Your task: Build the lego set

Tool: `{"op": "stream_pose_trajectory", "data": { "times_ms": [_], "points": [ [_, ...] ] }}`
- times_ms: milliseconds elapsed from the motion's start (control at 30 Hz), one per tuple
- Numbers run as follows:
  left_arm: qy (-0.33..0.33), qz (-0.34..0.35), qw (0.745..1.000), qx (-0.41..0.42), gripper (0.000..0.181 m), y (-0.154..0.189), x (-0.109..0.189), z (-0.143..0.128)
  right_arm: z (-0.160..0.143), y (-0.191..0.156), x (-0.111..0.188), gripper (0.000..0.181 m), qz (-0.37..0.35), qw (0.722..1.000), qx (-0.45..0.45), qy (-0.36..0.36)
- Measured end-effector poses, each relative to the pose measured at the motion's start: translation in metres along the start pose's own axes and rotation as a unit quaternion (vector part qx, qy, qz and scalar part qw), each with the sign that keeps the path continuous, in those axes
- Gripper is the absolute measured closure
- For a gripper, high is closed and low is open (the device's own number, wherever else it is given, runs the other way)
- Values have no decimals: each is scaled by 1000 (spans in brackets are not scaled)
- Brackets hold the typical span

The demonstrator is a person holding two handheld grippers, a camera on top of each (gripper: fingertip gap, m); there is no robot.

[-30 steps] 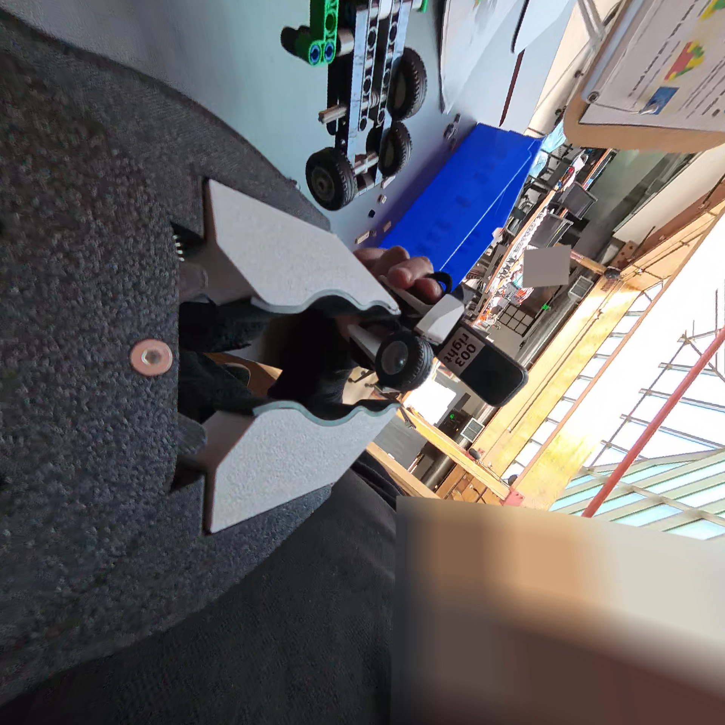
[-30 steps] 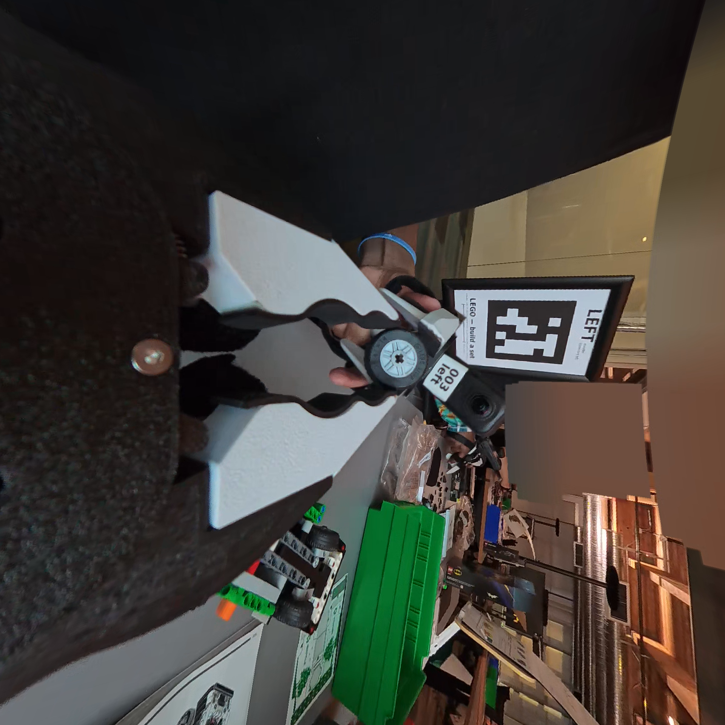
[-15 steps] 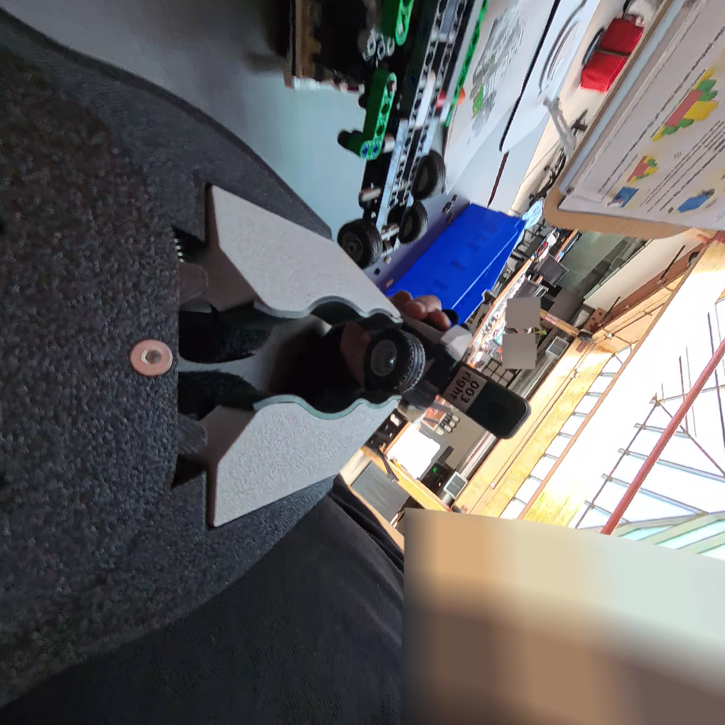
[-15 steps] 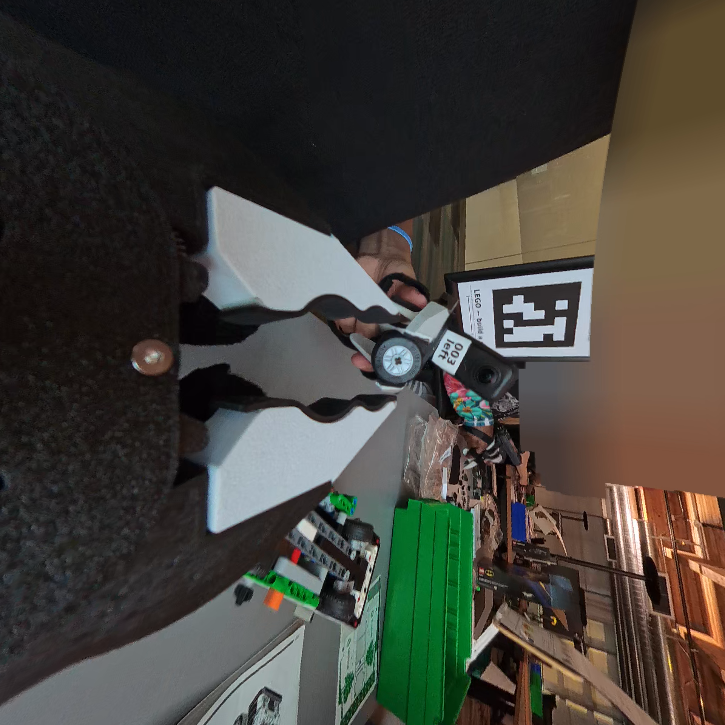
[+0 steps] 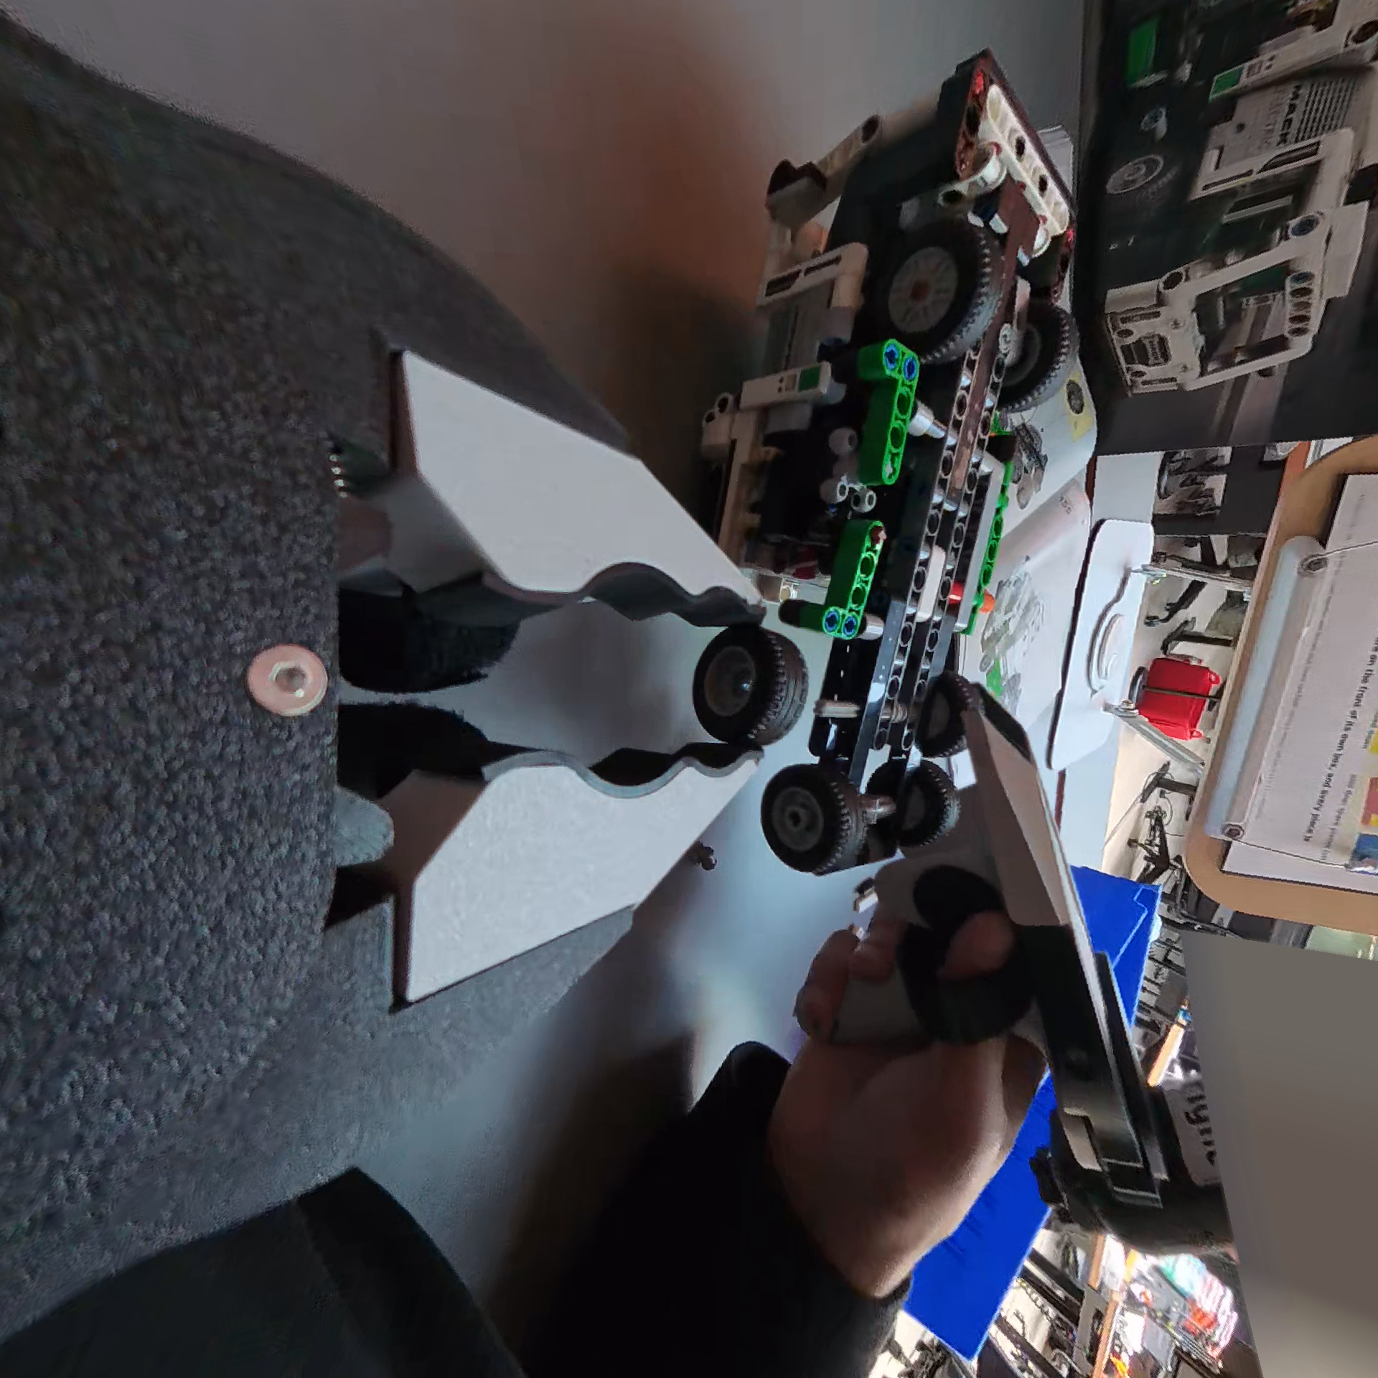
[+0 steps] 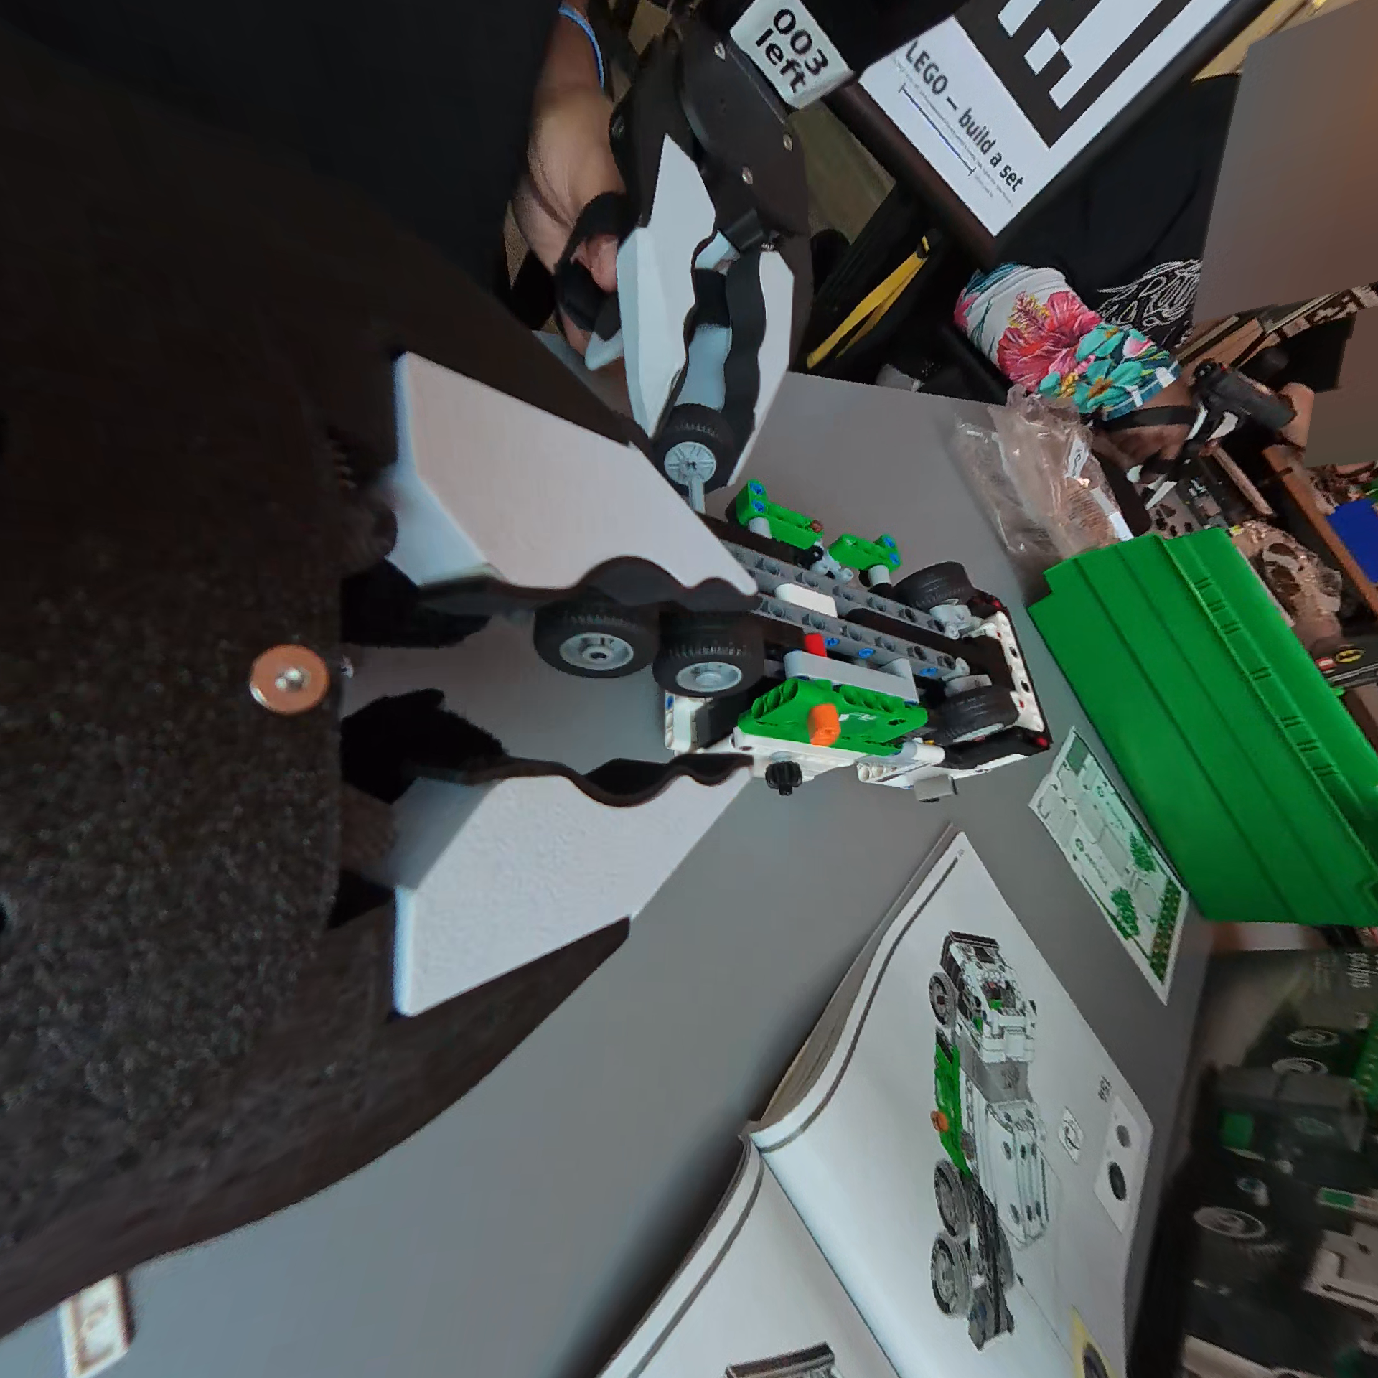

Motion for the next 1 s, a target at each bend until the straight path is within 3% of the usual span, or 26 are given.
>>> {"op": "stream_pose_trajectory", "data": {
  "times_ms": [267,1000],
  "points": [
    [39,41,998,6,151,7,1,8,-3,-11,-7,160,50,998,-18,-38],
    [30,42,998,24,151,2,-5,9,-4,-13,-8,161,46,998,-18,-28]
  ]
}}
Point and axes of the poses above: each gripper's, where its closed fingertips meet, x back along the fingers, z out of its top, y = z × x across the jaws, the point moved 1 cm from there along x, back along the fingers, and after that the axes turned 14 degrees about -y, right-handed, at the moved point
